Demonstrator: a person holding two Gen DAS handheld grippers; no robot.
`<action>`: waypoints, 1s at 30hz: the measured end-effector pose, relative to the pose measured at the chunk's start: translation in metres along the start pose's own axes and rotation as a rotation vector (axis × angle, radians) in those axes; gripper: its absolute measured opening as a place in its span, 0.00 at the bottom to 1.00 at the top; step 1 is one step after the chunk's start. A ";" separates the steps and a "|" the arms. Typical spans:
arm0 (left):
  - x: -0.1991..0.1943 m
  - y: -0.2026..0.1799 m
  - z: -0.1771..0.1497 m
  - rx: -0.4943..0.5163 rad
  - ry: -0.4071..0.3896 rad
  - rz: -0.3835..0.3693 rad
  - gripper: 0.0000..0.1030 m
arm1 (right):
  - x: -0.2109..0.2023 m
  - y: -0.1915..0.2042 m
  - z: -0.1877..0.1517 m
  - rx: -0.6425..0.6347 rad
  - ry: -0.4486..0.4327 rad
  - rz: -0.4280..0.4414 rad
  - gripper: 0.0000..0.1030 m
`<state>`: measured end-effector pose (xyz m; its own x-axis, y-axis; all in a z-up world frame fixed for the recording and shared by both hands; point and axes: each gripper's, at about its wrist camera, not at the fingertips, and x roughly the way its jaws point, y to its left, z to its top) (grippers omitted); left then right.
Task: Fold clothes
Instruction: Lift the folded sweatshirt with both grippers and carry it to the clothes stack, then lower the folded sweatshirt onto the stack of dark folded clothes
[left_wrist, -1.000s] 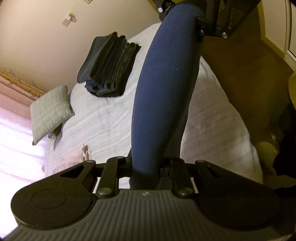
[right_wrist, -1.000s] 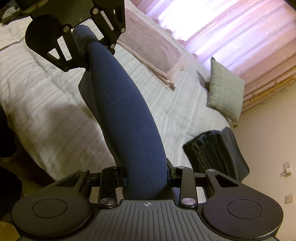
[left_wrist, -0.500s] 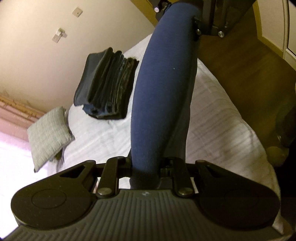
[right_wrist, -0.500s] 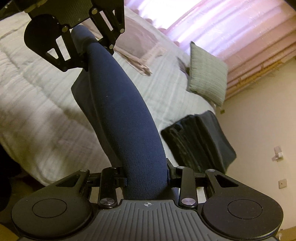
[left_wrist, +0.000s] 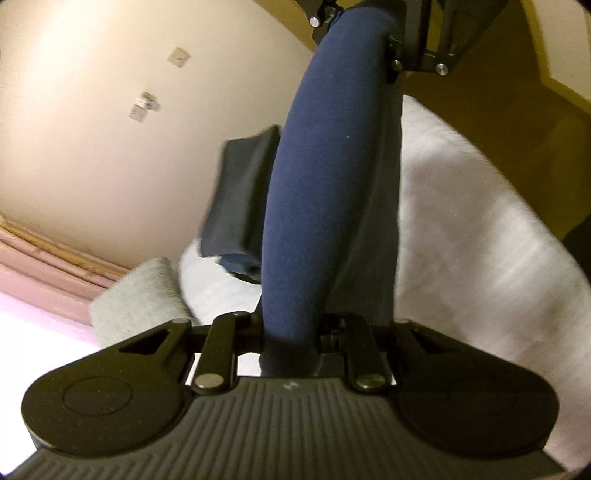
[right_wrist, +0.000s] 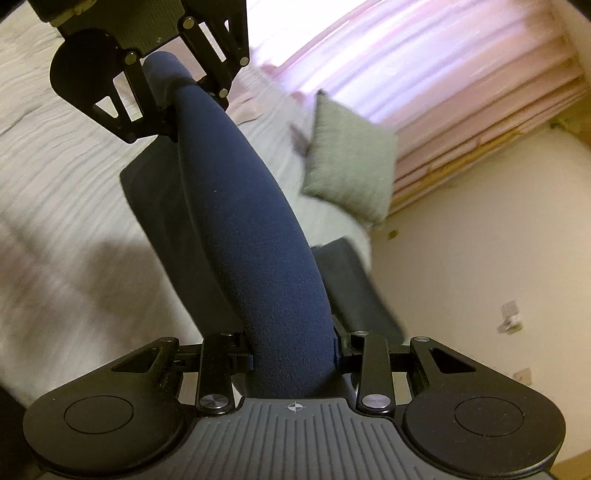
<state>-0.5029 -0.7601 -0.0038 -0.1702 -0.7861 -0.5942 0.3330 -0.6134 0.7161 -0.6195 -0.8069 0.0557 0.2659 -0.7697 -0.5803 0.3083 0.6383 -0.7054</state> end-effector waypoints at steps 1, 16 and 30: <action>0.006 0.010 0.004 0.000 0.001 0.018 0.17 | 0.006 -0.012 0.000 -0.001 -0.017 -0.013 0.33; 0.189 0.169 0.122 -0.024 0.090 0.204 0.17 | 0.175 -0.224 -0.068 -0.053 -0.176 -0.051 0.33; 0.327 0.222 0.170 0.016 0.076 0.310 0.18 | 0.293 -0.238 -0.131 -0.043 -0.194 -0.117 0.33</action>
<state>-0.6426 -1.1662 0.0227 0.0068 -0.9283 -0.3718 0.3437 -0.3470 0.8726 -0.7349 -1.1856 0.0006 0.4022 -0.8198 -0.4077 0.3094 0.5408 -0.7821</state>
